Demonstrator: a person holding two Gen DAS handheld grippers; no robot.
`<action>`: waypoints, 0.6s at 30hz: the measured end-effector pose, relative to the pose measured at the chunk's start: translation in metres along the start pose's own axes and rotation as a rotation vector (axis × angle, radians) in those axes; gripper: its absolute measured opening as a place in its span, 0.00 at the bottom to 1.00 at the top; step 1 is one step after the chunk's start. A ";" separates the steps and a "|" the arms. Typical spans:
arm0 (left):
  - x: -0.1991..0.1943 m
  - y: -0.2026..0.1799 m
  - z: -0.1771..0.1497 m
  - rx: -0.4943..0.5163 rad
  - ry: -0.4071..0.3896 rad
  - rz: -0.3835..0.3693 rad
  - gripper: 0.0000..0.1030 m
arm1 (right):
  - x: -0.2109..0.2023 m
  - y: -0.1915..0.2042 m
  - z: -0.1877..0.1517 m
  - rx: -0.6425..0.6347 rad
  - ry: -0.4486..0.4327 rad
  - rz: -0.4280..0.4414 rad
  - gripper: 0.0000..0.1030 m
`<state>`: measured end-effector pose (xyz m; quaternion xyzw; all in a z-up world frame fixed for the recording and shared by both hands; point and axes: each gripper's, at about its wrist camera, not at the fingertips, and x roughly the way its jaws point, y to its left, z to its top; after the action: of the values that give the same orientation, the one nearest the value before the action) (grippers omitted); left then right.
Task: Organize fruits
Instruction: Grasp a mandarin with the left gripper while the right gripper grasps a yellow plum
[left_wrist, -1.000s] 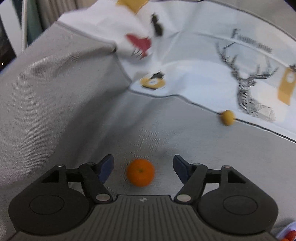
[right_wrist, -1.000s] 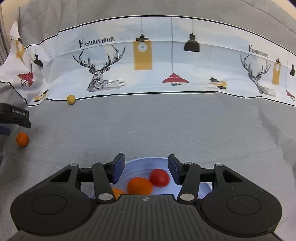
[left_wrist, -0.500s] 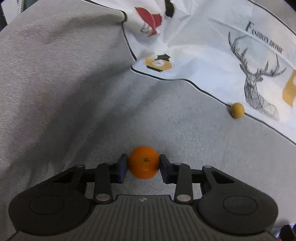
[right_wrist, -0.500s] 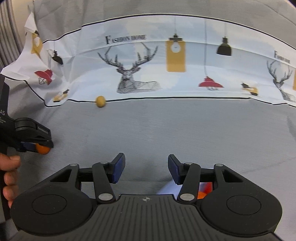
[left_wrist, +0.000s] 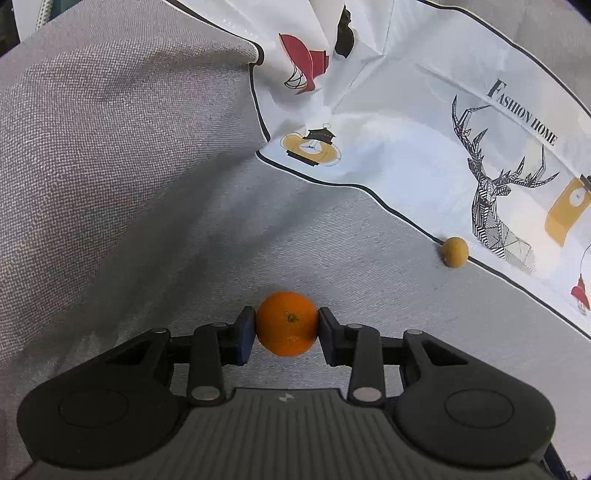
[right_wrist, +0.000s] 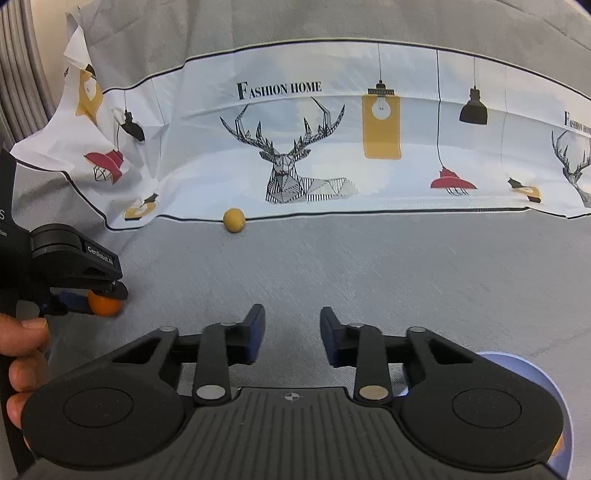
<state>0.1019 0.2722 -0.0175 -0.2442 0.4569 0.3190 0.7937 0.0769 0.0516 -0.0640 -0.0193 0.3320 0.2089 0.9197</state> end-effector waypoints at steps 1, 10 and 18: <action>0.000 0.000 0.000 -0.003 0.001 -0.004 0.39 | 0.000 0.002 0.000 0.000 -0.006 0.000 0.26; -0.002 0.003 0.004 -0.034 0.019 -0.048 0.39 | 0.002 0.017 0.004 -0.030 -0.069 0.050 0.26; -0.002 0.012 0.008 -0.081 0.037 -0.067 0.39 | 0.024 0.028 0.021 -0.026 -0.084 0.082 0.26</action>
<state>0.0969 0.2846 -0.0128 -0.2970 0.4496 0.3057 0.7850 0.0950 0.0892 -0.0598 -0.0091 0.2910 0.2511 0.9231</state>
